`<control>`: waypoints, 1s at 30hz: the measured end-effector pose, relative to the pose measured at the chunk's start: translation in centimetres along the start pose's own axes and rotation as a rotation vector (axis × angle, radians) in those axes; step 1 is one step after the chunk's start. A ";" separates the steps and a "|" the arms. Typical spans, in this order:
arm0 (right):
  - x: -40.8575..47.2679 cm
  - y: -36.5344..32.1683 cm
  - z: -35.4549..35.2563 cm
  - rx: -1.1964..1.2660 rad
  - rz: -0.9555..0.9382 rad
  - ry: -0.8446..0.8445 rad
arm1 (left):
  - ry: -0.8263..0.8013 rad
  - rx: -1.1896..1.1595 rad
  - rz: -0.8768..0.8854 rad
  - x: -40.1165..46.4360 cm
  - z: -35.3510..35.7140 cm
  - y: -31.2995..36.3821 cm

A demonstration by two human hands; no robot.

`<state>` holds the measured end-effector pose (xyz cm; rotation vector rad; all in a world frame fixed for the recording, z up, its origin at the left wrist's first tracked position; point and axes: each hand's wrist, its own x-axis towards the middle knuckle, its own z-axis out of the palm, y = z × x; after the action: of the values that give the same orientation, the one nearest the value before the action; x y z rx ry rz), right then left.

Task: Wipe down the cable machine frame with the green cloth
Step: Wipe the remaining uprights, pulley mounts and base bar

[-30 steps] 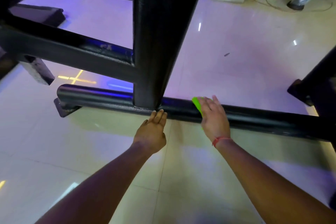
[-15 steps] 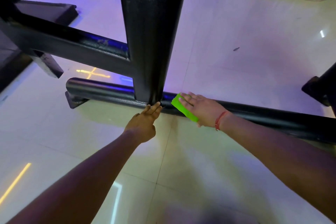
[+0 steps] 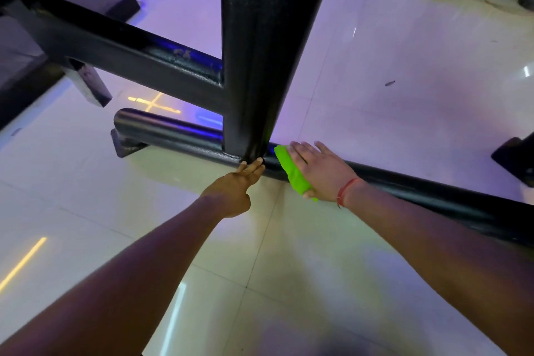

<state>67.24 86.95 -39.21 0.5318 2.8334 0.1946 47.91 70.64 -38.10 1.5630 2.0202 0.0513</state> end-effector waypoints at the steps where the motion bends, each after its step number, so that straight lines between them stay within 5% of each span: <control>1: 1.1 -0.6 -0.4 -0.022 0.017 0.011 | -0.009 -0.008 -0.003 0.0 0.0 0.0; 12: -1.5 -1.2 3.2 0.063 0.340 0.250 | -0.011 0.010 -0.017 0.4 1.4 0.4; 23: -0.3 -1.0 1.1 0.143 0.289 0.052 | -0.026 0.150 -0.102 0.9 0.6 2.8; 30: -8.8 1.7 3.3 0.125 0.618 0.005 | 0.124 0.376 -0.041 1.6 2.6 7.6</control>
<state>76.61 85.51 -40.10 1.4209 2.6052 0.1269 55.53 73.62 -38.13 1.7786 2.2557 -0.2679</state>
